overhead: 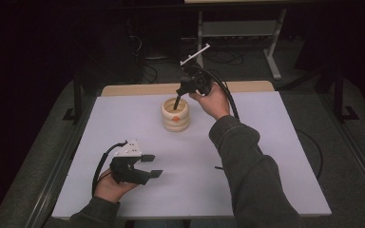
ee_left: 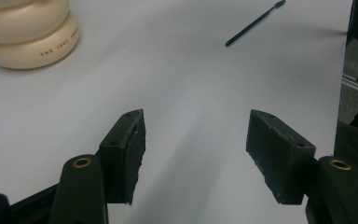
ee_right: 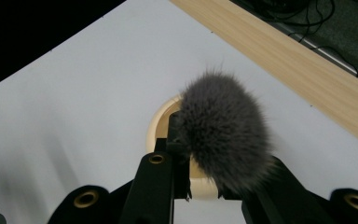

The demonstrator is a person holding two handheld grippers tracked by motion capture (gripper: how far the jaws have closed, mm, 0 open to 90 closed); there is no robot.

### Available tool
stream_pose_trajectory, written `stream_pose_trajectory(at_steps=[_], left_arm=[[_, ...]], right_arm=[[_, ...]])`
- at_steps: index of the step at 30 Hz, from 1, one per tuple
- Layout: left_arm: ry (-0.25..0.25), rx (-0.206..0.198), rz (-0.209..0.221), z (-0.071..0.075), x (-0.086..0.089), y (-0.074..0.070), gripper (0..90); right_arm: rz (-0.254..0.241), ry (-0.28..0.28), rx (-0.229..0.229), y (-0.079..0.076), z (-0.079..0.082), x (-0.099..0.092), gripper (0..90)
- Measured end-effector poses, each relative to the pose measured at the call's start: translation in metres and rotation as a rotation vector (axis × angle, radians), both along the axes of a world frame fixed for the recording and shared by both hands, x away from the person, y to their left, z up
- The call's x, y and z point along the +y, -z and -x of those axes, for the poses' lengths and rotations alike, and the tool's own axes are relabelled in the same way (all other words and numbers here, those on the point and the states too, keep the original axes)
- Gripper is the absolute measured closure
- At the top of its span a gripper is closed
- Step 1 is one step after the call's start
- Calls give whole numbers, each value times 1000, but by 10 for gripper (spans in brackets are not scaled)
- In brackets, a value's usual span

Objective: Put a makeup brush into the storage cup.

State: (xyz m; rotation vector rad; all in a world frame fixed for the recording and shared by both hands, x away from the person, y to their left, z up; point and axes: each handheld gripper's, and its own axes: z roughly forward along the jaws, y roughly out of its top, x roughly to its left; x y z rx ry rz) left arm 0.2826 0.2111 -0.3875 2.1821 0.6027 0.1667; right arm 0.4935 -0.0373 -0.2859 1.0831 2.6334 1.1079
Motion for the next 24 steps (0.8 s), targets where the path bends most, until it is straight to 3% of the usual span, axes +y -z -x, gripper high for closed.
stream_pose_trajectory(at_steps=[10,24], left_arm=[[2,-5,2,0,0,0,367],[-7,6,11,0,-1,1,367]], right_arm=[[-8,7,1,2,0,0,771],[5,17,48,30,-1,0,769]])
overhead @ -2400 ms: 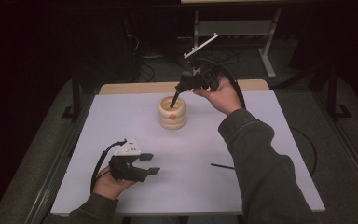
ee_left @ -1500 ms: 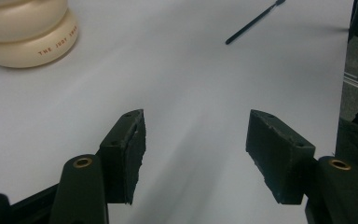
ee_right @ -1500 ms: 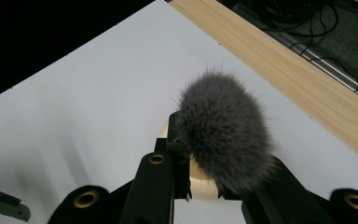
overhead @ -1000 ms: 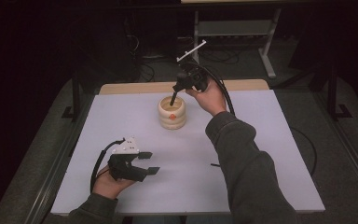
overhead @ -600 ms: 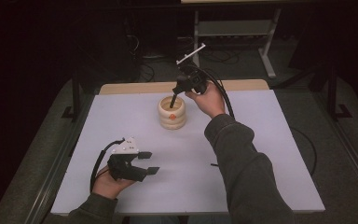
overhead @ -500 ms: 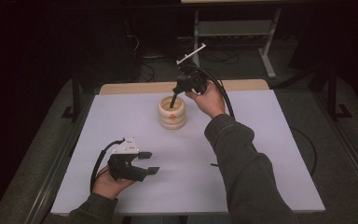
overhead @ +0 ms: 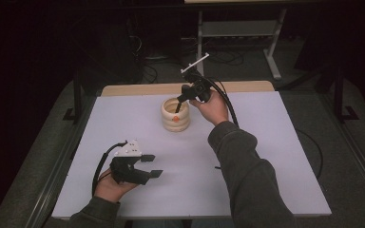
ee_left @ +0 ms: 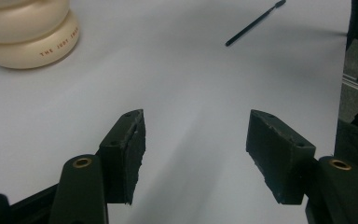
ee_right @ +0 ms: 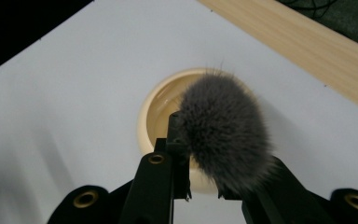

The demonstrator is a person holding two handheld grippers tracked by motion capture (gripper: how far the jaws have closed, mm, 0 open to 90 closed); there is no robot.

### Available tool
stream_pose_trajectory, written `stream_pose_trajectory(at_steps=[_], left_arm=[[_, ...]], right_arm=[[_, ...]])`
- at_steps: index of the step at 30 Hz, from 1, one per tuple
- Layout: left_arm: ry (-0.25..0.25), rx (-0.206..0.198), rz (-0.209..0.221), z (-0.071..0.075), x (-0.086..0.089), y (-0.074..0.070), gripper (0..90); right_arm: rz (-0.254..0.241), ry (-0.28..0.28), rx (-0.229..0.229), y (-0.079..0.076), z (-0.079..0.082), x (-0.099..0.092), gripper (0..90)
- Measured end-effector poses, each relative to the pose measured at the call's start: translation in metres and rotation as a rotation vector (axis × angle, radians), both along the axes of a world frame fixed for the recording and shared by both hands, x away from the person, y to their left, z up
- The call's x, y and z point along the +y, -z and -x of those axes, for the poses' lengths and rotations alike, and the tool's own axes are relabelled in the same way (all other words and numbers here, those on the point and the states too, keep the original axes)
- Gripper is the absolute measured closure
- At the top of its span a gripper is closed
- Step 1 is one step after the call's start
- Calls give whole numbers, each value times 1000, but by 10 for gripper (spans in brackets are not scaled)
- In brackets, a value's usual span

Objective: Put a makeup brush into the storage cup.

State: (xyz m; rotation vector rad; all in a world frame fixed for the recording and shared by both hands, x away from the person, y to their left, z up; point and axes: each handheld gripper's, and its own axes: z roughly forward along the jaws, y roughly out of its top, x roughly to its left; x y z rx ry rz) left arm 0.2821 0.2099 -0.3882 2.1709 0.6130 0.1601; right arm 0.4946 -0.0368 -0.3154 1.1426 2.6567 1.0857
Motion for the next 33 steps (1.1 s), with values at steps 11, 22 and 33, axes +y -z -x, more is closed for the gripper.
stream_pose_trajectory(at_steps=[11,22,33], left_arm=[[9,3,-9,0,-1,0,367],[9,5,-14,-1,-1,1,366],[11,1,-16,-2,0,0,365]], right_arm=[[-18,4,13,14,0,-6,763],[-87,50,-5,14,5,-20,587],[-125,63,-13,10,15,-55,513]])
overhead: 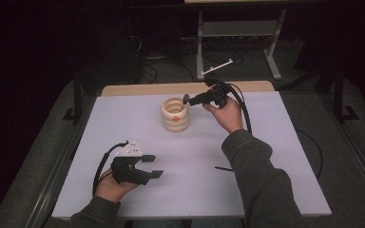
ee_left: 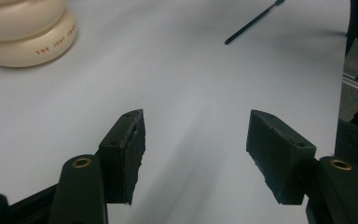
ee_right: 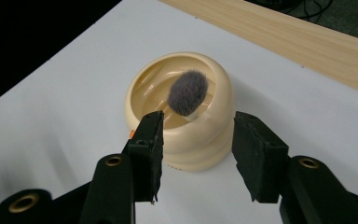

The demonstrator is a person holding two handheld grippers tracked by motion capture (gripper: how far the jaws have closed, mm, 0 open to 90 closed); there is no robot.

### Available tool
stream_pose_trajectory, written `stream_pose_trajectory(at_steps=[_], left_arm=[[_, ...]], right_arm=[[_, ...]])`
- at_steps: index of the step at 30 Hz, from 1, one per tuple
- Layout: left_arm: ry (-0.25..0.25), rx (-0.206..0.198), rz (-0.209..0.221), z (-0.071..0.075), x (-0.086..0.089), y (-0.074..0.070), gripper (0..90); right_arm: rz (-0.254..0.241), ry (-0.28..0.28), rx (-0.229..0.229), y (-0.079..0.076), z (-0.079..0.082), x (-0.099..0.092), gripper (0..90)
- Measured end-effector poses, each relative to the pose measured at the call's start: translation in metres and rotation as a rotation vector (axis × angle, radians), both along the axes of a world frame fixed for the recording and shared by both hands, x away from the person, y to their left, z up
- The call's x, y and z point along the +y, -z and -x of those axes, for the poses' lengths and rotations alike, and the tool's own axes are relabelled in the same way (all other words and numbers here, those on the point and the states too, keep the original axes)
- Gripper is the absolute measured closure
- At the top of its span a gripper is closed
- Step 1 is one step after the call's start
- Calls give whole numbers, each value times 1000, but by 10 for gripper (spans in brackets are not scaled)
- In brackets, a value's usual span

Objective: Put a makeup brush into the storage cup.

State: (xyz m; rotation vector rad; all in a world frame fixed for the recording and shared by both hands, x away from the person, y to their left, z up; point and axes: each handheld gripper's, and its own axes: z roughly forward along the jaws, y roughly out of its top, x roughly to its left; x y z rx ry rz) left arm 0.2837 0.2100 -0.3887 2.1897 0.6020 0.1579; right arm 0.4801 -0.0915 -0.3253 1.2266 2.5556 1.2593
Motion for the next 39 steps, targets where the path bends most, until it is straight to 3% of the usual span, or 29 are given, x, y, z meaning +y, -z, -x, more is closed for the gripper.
stream_pose_trajectory(at_steps=[9,20,28,33,39], left_arm=[[-7,10,28,0,0,1,364],[-12,3,19,-1,3,1,363],[-8,1,8,-1,3,-1,363],[-8,2,8,-1,3,-1,362],[-12,3,14,0,1,-1,360]], right_arm=[[-15,-21,-5,-6,13,-19,475],[2,-42,-18,-5,26,-35,455],[-11,-78,-22,0,37,-45,421],[16,-97,-41,1,45,-50,403],[-2,-115,-44,3,57,-60,397]])
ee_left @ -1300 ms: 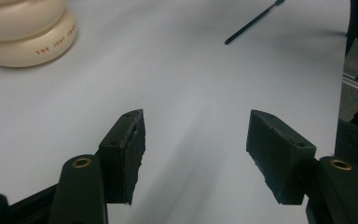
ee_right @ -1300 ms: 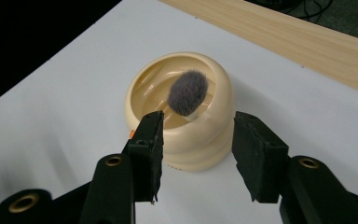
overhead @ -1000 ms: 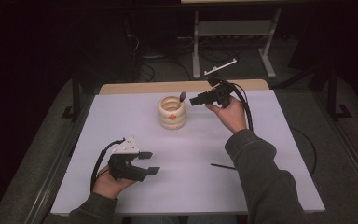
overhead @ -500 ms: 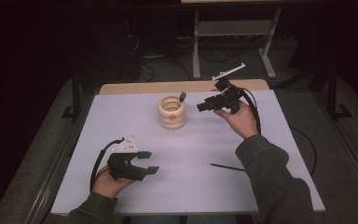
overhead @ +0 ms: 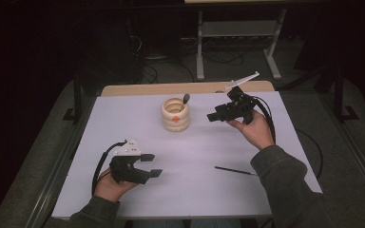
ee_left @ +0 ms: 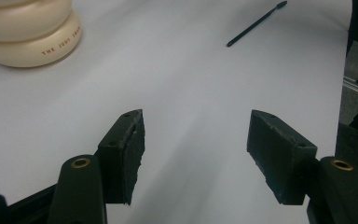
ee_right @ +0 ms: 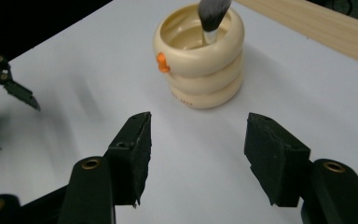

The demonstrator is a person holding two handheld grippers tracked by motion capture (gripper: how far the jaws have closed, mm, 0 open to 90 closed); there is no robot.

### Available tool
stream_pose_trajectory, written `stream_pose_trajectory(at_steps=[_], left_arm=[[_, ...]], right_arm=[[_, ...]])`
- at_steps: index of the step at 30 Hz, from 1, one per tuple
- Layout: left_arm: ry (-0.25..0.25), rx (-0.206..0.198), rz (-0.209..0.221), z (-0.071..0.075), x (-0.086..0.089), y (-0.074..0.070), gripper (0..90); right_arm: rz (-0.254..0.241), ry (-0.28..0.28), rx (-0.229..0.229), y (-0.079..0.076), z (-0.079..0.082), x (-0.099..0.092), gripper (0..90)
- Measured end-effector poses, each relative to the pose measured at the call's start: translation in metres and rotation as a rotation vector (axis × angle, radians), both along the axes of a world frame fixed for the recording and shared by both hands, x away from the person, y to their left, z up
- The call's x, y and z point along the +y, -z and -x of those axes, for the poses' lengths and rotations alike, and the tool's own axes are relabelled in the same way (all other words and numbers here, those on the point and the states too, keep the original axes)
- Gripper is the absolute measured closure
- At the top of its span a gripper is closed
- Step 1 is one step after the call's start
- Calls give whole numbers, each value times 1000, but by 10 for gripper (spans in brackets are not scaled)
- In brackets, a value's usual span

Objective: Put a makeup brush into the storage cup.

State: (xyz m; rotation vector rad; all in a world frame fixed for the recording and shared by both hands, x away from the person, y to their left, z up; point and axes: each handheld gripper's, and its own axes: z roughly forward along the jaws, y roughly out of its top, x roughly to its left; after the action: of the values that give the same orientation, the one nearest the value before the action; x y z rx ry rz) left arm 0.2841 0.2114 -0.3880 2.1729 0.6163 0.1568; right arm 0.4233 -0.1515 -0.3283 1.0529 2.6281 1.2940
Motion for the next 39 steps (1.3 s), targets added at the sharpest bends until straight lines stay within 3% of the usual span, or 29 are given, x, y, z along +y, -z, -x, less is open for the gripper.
stream_pose_trajectory(at_steps=[14,24,26,39], left_arm=[[-1,1,1,0,0,-1,357],[-9,-4,4,2,0,-1,356],[-4,-4,-5,1,0,-1,356],[-13,1,4,0,2,-1,353]], right_arm=[[38,-11,-3,14,20,-21,380],[57,-33,14,19,36,-31,315],[69,-57,9,21,42,-34,329],[111,-68,10,39,60,-51,353]])
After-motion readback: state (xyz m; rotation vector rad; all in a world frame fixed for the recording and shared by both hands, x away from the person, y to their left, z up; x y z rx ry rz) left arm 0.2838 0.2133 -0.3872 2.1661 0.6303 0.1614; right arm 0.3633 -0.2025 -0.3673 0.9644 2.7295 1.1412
